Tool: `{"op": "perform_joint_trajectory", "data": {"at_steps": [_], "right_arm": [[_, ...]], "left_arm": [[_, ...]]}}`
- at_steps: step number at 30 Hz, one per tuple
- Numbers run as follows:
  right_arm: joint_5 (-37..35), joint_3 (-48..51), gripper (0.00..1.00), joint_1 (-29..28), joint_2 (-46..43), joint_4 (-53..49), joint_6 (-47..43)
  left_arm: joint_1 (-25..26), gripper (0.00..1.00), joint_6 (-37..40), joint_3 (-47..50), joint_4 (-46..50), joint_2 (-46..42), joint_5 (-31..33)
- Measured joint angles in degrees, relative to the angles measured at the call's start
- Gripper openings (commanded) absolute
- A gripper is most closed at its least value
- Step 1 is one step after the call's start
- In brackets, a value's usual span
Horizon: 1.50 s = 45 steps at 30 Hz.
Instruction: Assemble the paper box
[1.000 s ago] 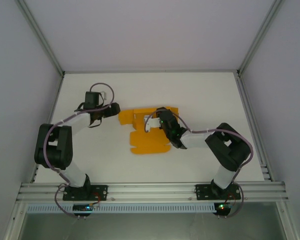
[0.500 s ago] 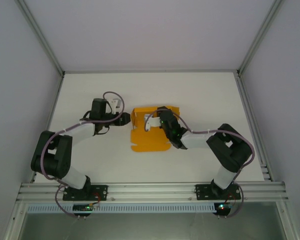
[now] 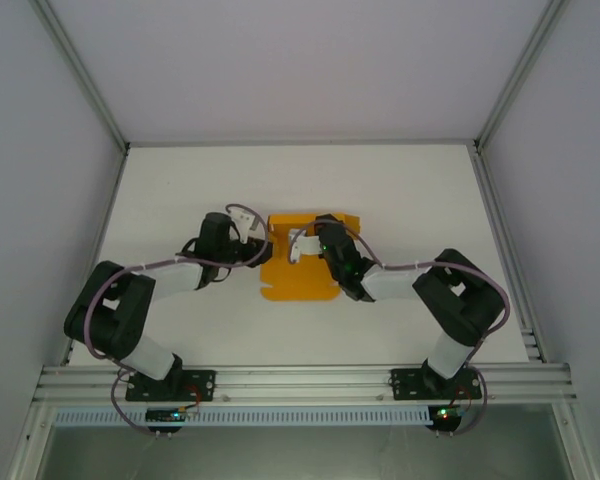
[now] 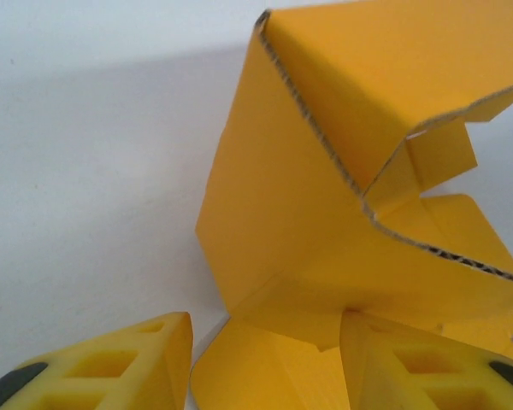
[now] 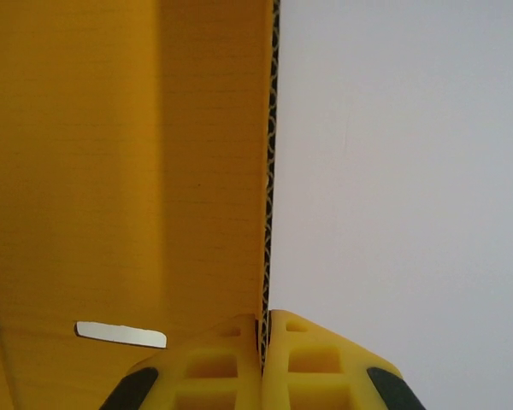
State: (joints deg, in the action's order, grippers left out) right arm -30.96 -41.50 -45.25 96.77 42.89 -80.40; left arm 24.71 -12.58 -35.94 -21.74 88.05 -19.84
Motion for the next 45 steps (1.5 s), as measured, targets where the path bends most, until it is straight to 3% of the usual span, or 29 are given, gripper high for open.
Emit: {"op": "perform_joint_trajectory", "data": {"at_steps": [10,24,31,37,42,45], "right_arm": [[-2.38,2.97,0.00,-1.49,0.07,2.16,0.44],[-4.37,3.69,0.00,-2.89,1.38,2.97,1.40],[-5.14,2.36,0.00,-2.45,1.38,0.39,3.65],[-5.97,1.42,0.00,-2.05,1.38,-1.86,6.40],[-6.23,1.14,0.00,-1.68,1.38,-2.49,7.76],[-6.16,0.98,0.00,-1.53,1.38,-2.89,8.35]], "left_arm": [[3.98,0.33,3.87,0.98,-9.03,4.39,8.13],[6.58,0.28,5.70,4.39,-21.35,7.34,15.69],[7.10,0.14,5.86,1.90,-23.34,10.78,17.90],[9.38,0.00,4.92,-1.22,-23.34,13.62,24.85],[11.08,0.00,3.72,-3.26,-23.23,15.41,29.90],[11.69,0.18,3.67,-3.96,-22.64,15.80,31.54]]}}
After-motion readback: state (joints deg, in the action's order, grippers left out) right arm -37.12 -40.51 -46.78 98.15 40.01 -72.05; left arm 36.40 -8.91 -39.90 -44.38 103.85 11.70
